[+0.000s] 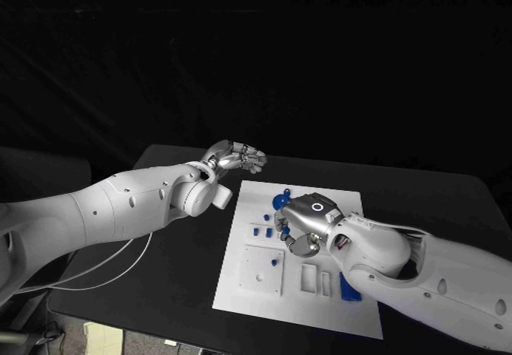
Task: Assemble the parts on the task board
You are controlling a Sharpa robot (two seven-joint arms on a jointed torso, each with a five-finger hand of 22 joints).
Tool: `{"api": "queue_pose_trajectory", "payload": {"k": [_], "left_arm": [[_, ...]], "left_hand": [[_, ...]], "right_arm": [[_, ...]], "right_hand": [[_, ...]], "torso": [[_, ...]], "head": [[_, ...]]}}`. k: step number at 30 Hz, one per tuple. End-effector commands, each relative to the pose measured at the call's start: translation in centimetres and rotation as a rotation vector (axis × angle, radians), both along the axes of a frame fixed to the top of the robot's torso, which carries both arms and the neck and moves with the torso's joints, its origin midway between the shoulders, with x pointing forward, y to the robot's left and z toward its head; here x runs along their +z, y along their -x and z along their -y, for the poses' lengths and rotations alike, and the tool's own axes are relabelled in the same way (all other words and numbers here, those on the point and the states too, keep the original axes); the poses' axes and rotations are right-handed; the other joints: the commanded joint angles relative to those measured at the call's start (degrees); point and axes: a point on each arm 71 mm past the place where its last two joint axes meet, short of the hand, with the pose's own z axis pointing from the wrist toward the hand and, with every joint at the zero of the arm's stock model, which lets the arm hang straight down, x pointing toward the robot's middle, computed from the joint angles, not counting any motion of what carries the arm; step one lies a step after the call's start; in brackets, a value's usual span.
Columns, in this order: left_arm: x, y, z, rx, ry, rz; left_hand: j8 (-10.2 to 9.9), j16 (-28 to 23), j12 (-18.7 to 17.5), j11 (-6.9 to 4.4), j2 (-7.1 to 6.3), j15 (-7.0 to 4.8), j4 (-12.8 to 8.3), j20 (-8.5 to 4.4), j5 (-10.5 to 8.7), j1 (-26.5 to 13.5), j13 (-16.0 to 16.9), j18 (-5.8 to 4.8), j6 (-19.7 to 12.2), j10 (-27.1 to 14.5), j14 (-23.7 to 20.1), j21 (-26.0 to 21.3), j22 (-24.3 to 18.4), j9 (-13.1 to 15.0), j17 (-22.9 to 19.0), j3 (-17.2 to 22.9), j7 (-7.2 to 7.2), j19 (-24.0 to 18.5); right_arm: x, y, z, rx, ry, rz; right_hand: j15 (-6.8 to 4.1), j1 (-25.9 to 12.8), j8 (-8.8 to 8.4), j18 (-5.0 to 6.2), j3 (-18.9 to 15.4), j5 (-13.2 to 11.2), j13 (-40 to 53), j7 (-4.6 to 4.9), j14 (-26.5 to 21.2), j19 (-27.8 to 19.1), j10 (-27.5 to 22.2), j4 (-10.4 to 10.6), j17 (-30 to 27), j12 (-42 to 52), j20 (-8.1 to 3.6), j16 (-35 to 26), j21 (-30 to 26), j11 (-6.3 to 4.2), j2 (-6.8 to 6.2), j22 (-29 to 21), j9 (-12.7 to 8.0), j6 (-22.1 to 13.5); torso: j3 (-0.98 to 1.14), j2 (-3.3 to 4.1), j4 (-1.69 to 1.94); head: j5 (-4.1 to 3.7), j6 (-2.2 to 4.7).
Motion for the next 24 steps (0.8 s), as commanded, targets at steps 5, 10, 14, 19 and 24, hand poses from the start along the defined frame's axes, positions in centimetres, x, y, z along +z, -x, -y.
{"api": "queue_pose_trajectory", "payload": {"k": [5, 10, 14, 19, 24], "left_arm": [[0.1, -0.4, 0.3, -0.003, 0.009, 0.008], [0.0, -0.8, 0.5, 0.002, 0.006, 0.010], [0.0, -1.0, 0.8, -0.001, 0.006, 0.011], [-0.1, -1.1, 1.4, -0.009, 0.008, 0.010], [-0.1, -1.1, 1.8, -0.019, 0.011, 0.009]], "left_hand": [[0.28, -0.22, -0.12, -0.09, 0.24, 0.18, 0.03, 0.07, 0.21, -0.02, -0.08, -0.22, -0.57, -0.28, 0.03, -0.27, 0.11, -0.06, 0.10, -0.20, 0.00, -0.03], [0.28, -0.25, -0.11, -0.09, 0.25, 0.18, 0.02, 0.07, 0.21, 0.01, -0.09, -0.21, -0.58, -0.28, 0.03, -0.29, 0.11, -0.07, 0.12, -0.19, 0.00, -0.04], [0.29, -0.27, -0.11, -0.09, 0.26, 0.18, 0.00, 0.07, 0.22, 0.04, -0.09, -0.21, -0.58, -0.29, 0.03, -0.31, 0.12, -0.07, 0.14, -0.18, 0.00, -0.04], [0.30, -0.29, -0.11, -0.09, 0.28, 0.19, -0.01, 0.07, 0.23, 0.06, -0.10, -0.21, -0.59, -0.29, 0.03, -0.33, 0.13, -0.08, 0.16, -0.17, 0.01, -0.05], [0.30, -0.33, -0.11, -0.08, 0.31, 0.19, 0.00, 0.08, 0.22, 0.06, -0.11, -0.22, -0.60, -0.31, 0.02, -0.37, 0.14, -0.08, 0.18, -0.17, 0.01, -0.06]], "right_arm": [[-1.9, 1.7, -2.3, 0.071, -0.006, -0.031], [-3.4, 2.8, -3.6, 0.104, 0.004, -0.049], [-4.4, 3.3, -4.1, 0.114, 0.007, -0.069], [-4.9, 3.5, -4.3, 0.116, 0.009, -0.080], [-5.2, 3.6, -4.3, 0.117, 0.016, -0.085]], "right_hand": [[-0.65, 0.37, 0.17, 6.53, 0.27, -0.08, 1.52, -0.13, -0.19, -0.09, 2.25, 0.06, 0.03, 0.14, -0.54, 0.25, 0.30, -0.36, 0.31, 1.04, 0.10, 0.40], [-0.66, 0.41, 0.15, 6.53, 0.29, -0.08, 1.52, -0.13, -0.21, -0.10, 2.23, 0.04, 0.03, 0.12, -0.57, 0.23, 0.30, -0.36, 0.32, 1.03, 0.11, 0.38], [-0.67, 0.45, 0.14, 6.53, 0.31, -0.08, 1.53, -0.13, -0.23, -0.11, 2.21, 0.00, 0.02, 0.10, -0.60, 0.21, 0.30, -0.37, 0.31, 1.03, 0.12, 0.37], [-0.67, 0.48, 0.14, 6.53, 0.31, -0.08, 1.53, -0.13, -0.24, -0.11, 2.21, -0.03, 0.01, 0.08, -0.62, 0.19, 0.30, -0.37, 0.32, 1.03, 0.13, 0.37], [-0.68, 0.50, 0.13, 6.53, 0.32, -0.08, 1.54, -0.13, -0.25, -0.11, 2.21, -0.05, 0.00, 0.07, -0.65, 0.18, 0.31, -0.38, 0.33, 1.03, 0.14, 0.37]], "torso": [[-0.41, -0.33, 0.33], [-0.41, -0.31, 0.35], [-0.37, -0.25, 0.43], [-0.28, -0.25, 0.24], [-0.24, -0.27, 0.14]], "head": [[2.63, -0.36], [4.88, -0.98], [6.73, -1.76], [7.96, -2.44], [8.55, -2.92]]}}
